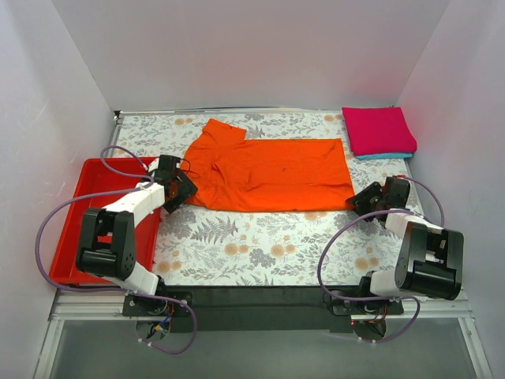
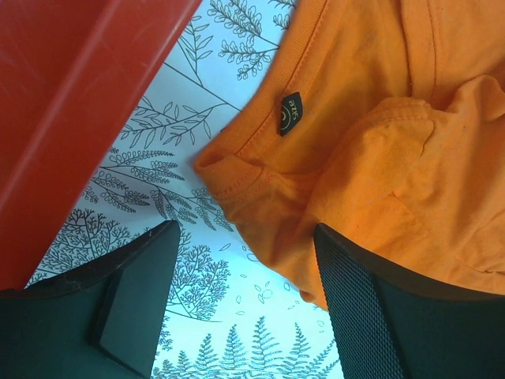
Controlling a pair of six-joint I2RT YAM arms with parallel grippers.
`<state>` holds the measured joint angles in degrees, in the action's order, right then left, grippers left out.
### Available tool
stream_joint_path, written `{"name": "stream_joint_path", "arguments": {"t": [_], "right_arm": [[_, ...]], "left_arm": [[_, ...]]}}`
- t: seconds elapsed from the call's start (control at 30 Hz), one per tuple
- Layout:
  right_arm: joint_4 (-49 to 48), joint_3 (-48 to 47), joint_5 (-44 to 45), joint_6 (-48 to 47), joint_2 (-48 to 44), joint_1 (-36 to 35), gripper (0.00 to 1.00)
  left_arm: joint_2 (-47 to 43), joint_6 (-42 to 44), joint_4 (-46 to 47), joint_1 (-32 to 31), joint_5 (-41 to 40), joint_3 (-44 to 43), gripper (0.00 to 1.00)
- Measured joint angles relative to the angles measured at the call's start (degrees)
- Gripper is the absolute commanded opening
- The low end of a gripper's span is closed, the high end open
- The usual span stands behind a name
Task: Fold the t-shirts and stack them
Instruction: Fold the tshirt
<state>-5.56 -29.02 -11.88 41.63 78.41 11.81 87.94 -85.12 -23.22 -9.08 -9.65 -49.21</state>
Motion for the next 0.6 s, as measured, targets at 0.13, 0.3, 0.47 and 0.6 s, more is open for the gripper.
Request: {"name": "stream_joint_path", "arguments": {"t": [0.13,0.3,0.47,0.6], "right_arm": [[-0.4,0.0,0.5,0.2,1.2,0.6,0.2],[-0.4,0.5,0.6,0.2,1.7,1.8,0.01],[-0.4,0.7,0.3,0.2,1.7,2.8,0.01],[-0.5,0.7,0.0,0.2,1.9,2.9,0.01]], "left_arm": [[0.0,0.0,0.2,0.0,0.0,0.0,0.64],[0.0,0.0,0.2,0.0,0.0,0.0,0.64],[0.0,-0.3,0.8,0.0,0.4,0.4,0.61],[0.2,-0.7,1.1,0.0,0.8,1.0,0.52]]}}
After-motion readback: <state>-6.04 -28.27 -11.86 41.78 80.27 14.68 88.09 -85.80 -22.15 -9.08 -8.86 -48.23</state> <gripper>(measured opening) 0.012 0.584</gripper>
